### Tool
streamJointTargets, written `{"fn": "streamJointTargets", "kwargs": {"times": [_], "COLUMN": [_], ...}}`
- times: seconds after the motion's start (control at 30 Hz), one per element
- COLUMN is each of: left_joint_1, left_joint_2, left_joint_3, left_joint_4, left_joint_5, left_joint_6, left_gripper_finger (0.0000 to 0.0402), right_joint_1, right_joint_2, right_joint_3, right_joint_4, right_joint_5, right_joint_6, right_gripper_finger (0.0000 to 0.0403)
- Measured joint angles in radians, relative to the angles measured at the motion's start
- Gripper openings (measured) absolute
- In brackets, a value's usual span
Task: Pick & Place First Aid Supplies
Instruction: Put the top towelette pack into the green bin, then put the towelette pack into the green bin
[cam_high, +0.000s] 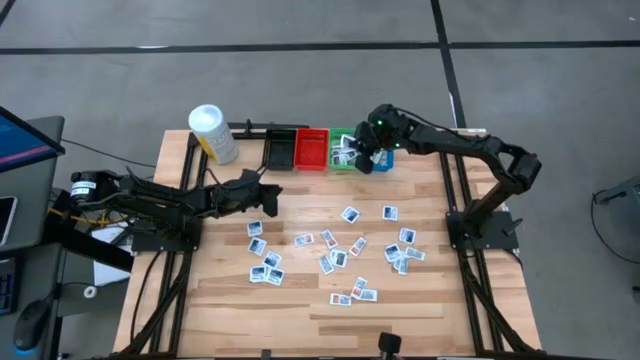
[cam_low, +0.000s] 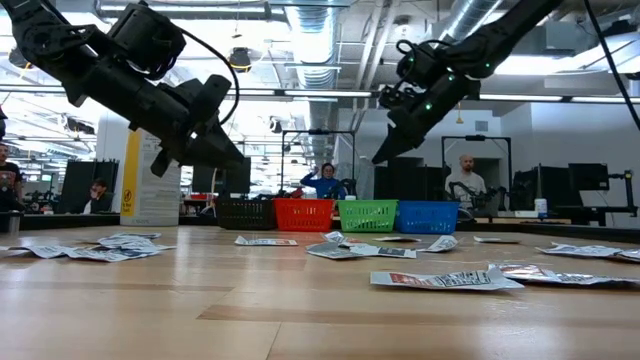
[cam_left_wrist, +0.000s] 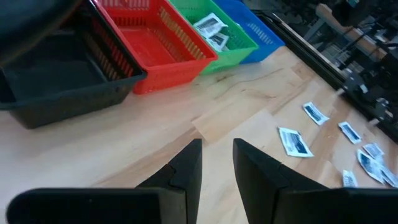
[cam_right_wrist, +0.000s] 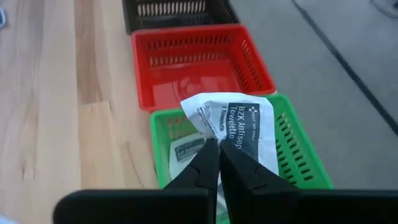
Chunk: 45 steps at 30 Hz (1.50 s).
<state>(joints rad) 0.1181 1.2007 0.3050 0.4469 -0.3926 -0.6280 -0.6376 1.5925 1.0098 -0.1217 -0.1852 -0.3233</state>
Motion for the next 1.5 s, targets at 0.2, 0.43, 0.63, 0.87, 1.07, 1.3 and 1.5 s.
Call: {"fn": "streamJointTargets", "kwargs": {"times": [0.2,0.43,0.63,0.87,1.07,1.3,1.5], "left_joint_1": [0.001,0.001,0.001,0.001,-0.011,-0.028,-0.028], "left_joint_2": [0.0,0.0,0.0,0.0,0.0,0.0,0.0], "left_joint_3": [0.0,0.0,0.0,0.0,0.0,0.0,0.0], "left_joint_4": [0.007,0.018,0.025,0.026,0.026,0.027,0.027], "left_joint_5": [-0.007,-0.007,-0.007,-0.007,-0.007,-0.007,-0.007], "left_joint_6": [0.024,0.023,0.022,0.021,0.017,0.017,0.017], "left_gripper_finger": [0.0091,0.0091,0.0091,0.0091,0.0091,0.0091,0.0091], "right_joint_1": [0.002,0.0,0.0,0.005,0.051,0.125,0.186], "right_joint_2": [0.0,0.0,0.0,0.0,0.0,0.0,0.0], "right_joint_3": [-0.016,-0.016,-0.016,-0.016,-0.016,-0.016,-0.016], "right_joint_4": [0.057,0.07,0.1,0.101,0.1,0.1,0.096], "right_joint_5": [0.001,0.003,0.012,0.056,0.053,0.052,0.052], "right_joint_6": [0.003,0.002,0.002,0.002,-0.023,-0.05,-0.051], "right_gripper_finger": [0.0016,0.0049,0.0094,0.0122,0.0117,0.0115,0.0115]}}
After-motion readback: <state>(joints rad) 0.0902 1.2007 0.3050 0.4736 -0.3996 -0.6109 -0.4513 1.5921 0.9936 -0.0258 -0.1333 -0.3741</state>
